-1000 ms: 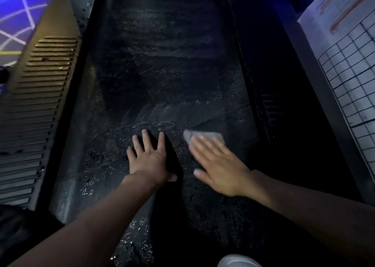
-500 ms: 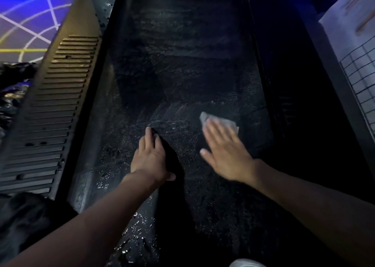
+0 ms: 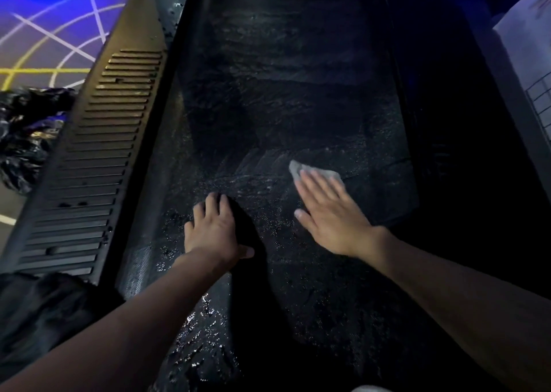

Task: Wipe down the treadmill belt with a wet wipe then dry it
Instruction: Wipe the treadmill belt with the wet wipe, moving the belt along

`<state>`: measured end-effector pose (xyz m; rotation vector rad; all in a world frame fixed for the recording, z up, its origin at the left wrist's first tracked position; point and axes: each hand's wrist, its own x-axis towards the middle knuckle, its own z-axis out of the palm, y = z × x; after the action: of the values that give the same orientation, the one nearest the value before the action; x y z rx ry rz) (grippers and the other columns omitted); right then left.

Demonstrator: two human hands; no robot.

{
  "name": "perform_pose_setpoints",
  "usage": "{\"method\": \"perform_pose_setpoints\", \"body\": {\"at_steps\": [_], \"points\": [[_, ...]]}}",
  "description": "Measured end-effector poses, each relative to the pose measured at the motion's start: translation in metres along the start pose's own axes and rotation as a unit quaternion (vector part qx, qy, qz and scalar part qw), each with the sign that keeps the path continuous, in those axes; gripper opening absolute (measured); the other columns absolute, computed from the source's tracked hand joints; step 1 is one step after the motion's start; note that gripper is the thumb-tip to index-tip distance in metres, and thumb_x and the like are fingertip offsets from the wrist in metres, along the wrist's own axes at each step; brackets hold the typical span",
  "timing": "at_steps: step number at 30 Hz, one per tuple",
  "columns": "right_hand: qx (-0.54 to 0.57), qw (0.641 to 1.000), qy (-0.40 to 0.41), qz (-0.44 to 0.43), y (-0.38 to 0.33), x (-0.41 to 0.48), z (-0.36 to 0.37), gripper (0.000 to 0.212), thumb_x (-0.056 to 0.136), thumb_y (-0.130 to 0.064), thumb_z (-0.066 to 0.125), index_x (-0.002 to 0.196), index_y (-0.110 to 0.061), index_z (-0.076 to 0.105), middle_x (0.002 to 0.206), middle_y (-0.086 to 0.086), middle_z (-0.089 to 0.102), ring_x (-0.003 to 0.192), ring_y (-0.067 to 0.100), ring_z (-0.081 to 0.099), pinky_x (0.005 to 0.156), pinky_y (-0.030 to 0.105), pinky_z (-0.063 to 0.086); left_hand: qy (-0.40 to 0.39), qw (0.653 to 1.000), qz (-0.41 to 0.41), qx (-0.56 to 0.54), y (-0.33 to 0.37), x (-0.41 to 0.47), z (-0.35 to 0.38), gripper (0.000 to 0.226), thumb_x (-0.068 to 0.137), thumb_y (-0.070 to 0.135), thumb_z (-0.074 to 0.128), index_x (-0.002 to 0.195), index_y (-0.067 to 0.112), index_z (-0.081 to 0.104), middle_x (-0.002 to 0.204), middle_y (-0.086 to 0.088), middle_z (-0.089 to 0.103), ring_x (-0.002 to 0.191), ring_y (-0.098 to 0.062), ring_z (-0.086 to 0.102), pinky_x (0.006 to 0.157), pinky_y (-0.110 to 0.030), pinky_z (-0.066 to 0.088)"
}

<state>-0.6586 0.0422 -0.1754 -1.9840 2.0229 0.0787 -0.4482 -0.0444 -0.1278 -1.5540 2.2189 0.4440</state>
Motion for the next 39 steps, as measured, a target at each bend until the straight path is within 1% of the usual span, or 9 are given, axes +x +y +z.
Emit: {"method": "perform_pose_setpoints", "body": {"at_steps": [5,9,14,18,22,26,30,34,39], "points": [[-0.014,0.979,-0.028,-0.201,-0.029,-0.015,0.012,0.07,0.103,-0.056,0.006,0.158,-0.015,-0.008,0.165,0.004,-0.016,0.151,0.02,-0.021,0.121,0.042,-0.013,-0.041,0.998,-0.048,-0.01,0.001,0.001,0.002,0.125,0.068,0.053,0.081,0.153,0.027,-0.007,0.159,-0.022,-0.015,0.147,-0.042,-0.007,0.114,-0.058,0.016],[-0.003,0.999,-0.012,-0.039,-0.017,0.011,-0.004,0.074,0.095,-0.057,-0.009,0.155,-0.015,-0.018,0.164,0.006,-0.022,0.148,0.02,-0.028,0.122,0.045,-0.012,-0.019,0.999,-0.022,-0.031,-0.012,0.001,-0.001,0.123,0.062,0.051,0.085,0.153,0.031,0.004,0.16,-0.015,0.0,0.146,-0.037,0.004,0.114,-0.049,0.023],[-0.018,0.976,-0.019,-0.216,-0.032,0.008,0.003,0.068,0.102,-0.055,0.007,0.155,-0.017,-0.013,0.163,0.003,-0.018,0.15,0.02,-0.021,0.121,0.041,-0.014,0.019,0.999,-0.016,-0.041,-0.031,0.003,-0.001,0.121,0.06,0.039,0.089,0.151,0.011,0.014,0.155,-0.012,0.012,0.14,-0.034,0.019,0.116,-0.04,0.026],[-0.012,0.998,0.002,-0.055,-0.036,0.023,-0.003,0.072,0.093,-0.058,-0.01,0.15,-0.015,-0.02,0.164,0.008,-0.019,0.149,0.023,-0.026,0.12,0.043,-0.019,0.019,0.997,-0.064,-0.033,-0.034,0.001,0.003,0.114,0.062,0.046,0.086,0.148,0.019,0.017,0.155,-0.023,0.003,0.142,-0.042,0.014,0.114,-0.047,0.027],[-0.035,0.973,-0.03,-0.228,-0.051,0.012,0.007,0.069,0.101,-0.056,0.005,0.154,-0.016,-0.014,0.164,0.003,-0.02,0.15,0.02,-0.024,0.12,0.042,-0.015,0.017,0.997,-0.061,-0.044,-0.042,0.001,0.002,0.121,0.06,0.055,0.084,0.152,0.026,0.011,0.153,-0.02,0.012,0.143,-0.039,0.013,0.112,-0.048,0.028],[-0.014,0.999,-0.009,-0.045,-0.04,0.038,-0.007,0.072,0.095,-0.059,-0.009,0.151,-0.016,-0.022,0.163,0.006,-0.024,0.148,0.021,-0.029,0.122,0.046,-0.012,0.007,0.997,-0.05,-0.058,-0.053,0.001,-0.001,0.123,0.059,0.043,0.089,0.151,0.016,0.012,0.155,-0.016,0.013,0.141,-0.037,0.016,0.115,-0.042,0.025],[-0.045,0.972,-0.038,-0.228,-0.062,0.025,0.004,0.069,0.103,-0.056,0.007,0.155,-0.015,-0.015,0.163,0.004,-0.02,0.15,0.021,-0.023,0.123,0.044,-0.011,0.036,0.998,-0.041,-0.044,-0.063,-0.001,-0.001,0.113,0.061,0.041,0.088,0.146,0.005,0.023,0.15,-0.012,0.024,0.131,-0.034,0.028,0.111,-0.036,0.027],[-0.029,0.998,-0.006,-0.059,-0.048,0.054,-0.009,0.075,0.095,-0.058,-0.006,0.155,-0.015,-0.015,0.165,0.007,-0.017,0.15,0.022,-0.023,0.122,0.045,-0.013,0.045,0.996,-0.071,-0.028,-0.064,-0.005,0.002,0.112,0.062,0.05,0.085,0.148,0.014,0.022,0.151,-0.017,0.018,0.136,-0.036,0.023,0.11,-0.043,0.03],[-0.044,0.962,-0.04,-0.267,-0.072,0.039,-0.003,0.07,0.103,-0.055,0.008,0.157,-0.016,-0.011,0.164,0.003,-0.02,0.15,0.019,-0.023,0.121,0.041,-0.016,0.043,0.995,-0.069,-0.059,-0.075,-0.006,0.004,0.118,0.062,0.053,0.084,0.15,0.012,0.018,0.151,-0.015,0.02,0.138,-0.035,0.021,0.114,-0.041,0.027]]}}
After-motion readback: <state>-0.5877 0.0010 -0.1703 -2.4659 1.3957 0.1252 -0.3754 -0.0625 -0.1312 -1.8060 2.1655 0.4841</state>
